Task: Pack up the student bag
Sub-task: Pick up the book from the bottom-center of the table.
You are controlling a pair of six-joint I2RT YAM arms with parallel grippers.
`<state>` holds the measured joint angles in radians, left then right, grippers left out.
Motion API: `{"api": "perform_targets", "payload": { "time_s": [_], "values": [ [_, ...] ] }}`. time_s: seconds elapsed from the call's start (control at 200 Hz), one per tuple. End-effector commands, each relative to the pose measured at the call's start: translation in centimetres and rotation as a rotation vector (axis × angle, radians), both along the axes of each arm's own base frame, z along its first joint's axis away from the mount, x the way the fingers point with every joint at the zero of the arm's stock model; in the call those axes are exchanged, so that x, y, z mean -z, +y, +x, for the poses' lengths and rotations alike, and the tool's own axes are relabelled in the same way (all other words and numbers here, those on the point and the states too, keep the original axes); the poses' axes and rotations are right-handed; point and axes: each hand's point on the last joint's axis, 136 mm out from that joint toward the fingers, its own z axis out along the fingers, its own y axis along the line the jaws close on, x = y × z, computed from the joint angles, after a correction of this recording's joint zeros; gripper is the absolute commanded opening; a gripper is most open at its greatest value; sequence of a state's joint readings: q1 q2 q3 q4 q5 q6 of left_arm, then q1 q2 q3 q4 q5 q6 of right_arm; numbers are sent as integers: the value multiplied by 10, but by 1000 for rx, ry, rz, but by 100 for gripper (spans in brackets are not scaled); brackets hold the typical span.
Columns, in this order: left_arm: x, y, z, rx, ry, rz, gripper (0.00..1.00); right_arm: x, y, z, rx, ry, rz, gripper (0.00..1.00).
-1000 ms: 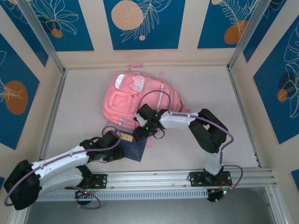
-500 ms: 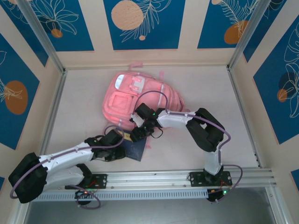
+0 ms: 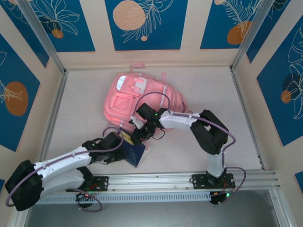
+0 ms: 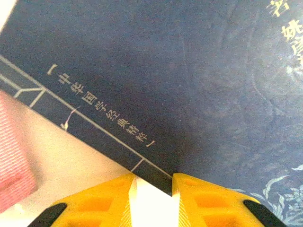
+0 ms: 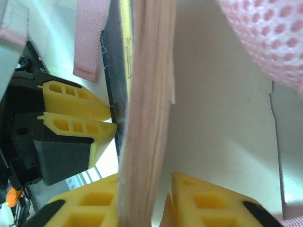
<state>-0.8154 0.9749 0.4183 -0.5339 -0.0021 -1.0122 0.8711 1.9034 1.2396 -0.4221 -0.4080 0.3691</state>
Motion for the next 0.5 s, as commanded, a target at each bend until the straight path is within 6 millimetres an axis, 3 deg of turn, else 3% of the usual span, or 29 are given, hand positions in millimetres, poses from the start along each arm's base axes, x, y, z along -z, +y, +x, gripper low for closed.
{"api": "perform_targets", "payload": {
  "time_s": [0.0, 0.275, 0.495],
  "values": [
    [-24, 10, 9, -14, -74, 31, 29, -25, 3, -7, 12, 37, 59, 20],
    [-76, 39, 10, -81, -185, 54, 44, -54, 4, 5, 151, 67, 205, 5],
    [-108, 61, 10, -166, -229, 86, 61, -99, -3, 10, 246, 80, 353, 5]
  ]
}}
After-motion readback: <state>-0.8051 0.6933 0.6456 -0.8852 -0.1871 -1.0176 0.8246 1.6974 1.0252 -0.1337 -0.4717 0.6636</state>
